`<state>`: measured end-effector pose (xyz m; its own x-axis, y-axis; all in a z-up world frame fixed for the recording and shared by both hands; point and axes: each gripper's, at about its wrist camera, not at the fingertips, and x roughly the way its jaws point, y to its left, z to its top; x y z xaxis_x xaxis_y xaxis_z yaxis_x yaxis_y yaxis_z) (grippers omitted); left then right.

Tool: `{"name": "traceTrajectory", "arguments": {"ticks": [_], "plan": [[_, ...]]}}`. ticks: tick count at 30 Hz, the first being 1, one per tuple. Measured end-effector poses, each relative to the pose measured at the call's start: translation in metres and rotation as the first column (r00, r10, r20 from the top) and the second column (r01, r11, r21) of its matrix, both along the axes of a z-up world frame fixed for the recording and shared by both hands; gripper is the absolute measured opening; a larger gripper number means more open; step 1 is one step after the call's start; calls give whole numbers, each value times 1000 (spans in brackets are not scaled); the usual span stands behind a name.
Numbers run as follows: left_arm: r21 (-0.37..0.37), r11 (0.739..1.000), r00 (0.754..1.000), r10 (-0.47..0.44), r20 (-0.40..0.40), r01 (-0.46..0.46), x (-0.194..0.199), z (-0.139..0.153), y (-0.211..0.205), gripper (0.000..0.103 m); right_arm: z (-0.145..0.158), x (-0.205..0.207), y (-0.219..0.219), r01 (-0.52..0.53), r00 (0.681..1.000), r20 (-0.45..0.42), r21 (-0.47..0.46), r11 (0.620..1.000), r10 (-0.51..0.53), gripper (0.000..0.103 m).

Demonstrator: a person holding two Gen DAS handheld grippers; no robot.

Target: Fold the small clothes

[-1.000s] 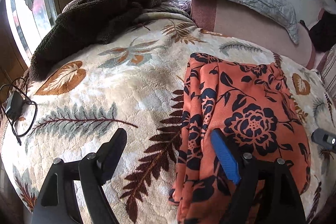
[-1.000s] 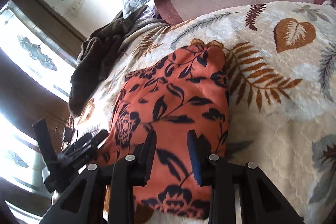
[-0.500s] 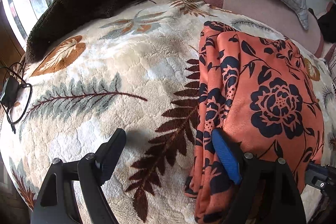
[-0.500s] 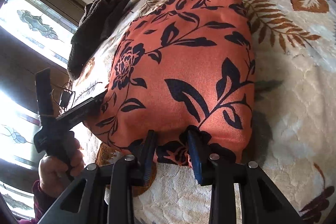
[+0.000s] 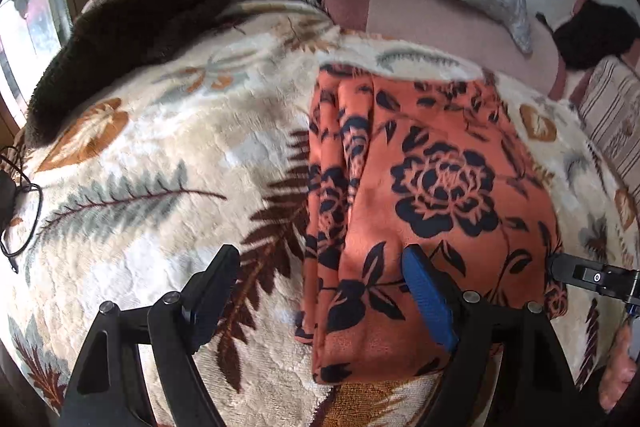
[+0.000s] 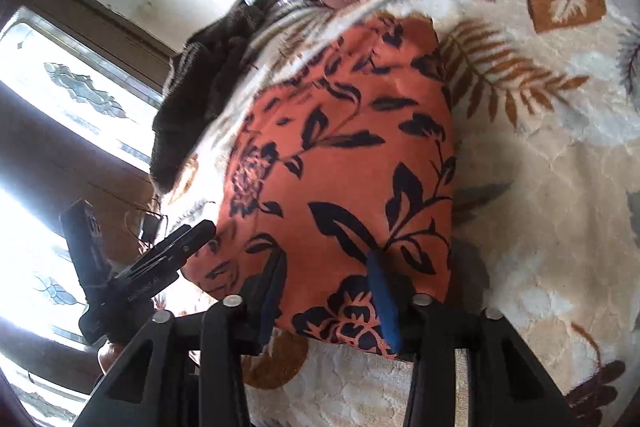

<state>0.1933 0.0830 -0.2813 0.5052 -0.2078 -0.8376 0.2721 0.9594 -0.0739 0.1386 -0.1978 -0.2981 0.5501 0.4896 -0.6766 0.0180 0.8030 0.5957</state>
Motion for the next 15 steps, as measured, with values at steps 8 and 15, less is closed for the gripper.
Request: {"name": "traceTrajectory", "arguments": {"ticks": [8,15], "plan": [[-205,976,997,70,-38,-77,19,11,24,86,13,1,-14,24,998,56,57,998,-28,55],[-126,990,992,52,-118,-67,27,-16,9,93,3,16,-8,10,1000,28,22,1000,-11,55]]}}
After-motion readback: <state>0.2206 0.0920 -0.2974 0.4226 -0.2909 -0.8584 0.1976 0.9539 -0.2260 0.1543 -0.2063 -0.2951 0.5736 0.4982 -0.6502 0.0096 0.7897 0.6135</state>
